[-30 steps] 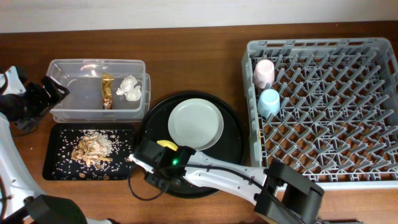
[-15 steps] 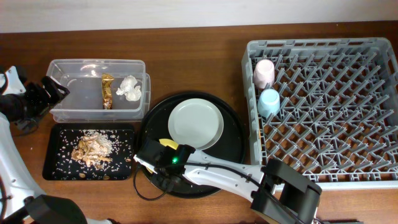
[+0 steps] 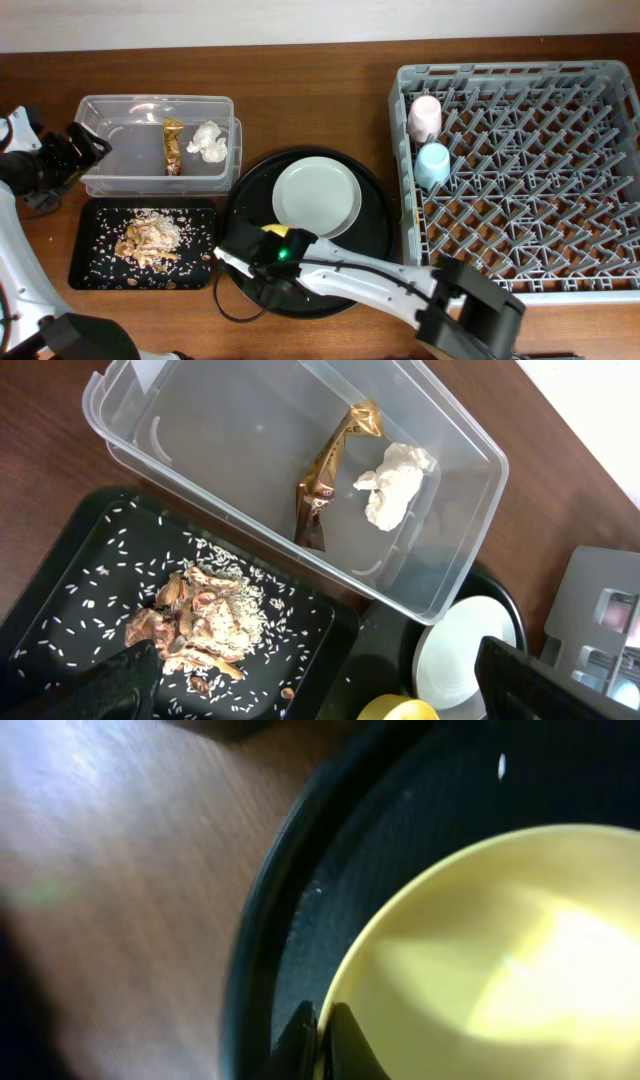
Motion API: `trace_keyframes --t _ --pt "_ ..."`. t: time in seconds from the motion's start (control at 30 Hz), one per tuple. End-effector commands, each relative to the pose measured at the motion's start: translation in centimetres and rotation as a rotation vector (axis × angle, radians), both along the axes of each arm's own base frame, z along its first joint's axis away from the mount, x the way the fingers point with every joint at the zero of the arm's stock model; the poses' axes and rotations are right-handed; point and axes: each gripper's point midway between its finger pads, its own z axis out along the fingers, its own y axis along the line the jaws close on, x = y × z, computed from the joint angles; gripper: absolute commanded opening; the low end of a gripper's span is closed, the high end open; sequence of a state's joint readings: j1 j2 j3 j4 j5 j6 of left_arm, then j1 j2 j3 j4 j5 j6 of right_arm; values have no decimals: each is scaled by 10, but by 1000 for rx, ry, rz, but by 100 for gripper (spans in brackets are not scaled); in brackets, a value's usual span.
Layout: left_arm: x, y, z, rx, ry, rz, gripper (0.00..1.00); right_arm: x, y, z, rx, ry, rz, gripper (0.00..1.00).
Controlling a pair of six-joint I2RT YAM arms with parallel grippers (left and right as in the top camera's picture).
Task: Sort waste into correct bins and load items into the dishwasher rack
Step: 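Grasp the yellow bowl rim with the right gripper, then carry the yellow bowl into the rack and set it down, right gripper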
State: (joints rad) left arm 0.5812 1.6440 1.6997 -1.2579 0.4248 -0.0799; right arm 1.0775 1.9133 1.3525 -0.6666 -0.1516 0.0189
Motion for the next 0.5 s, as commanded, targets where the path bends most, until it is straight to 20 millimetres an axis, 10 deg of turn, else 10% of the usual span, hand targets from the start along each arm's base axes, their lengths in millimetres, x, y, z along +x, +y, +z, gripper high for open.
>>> trace_keyframes --t 0.0,0.27,0.47 --pt "-2 2 0 4 4 8 100 -13 12 82 167 33 44 4" --pt "-2 2 0 4 4 8 100 3 -101 226 492 168 1 4" --pt "-2 2 0 4 4 8 100 46 -200 231 588 202 -166 4"
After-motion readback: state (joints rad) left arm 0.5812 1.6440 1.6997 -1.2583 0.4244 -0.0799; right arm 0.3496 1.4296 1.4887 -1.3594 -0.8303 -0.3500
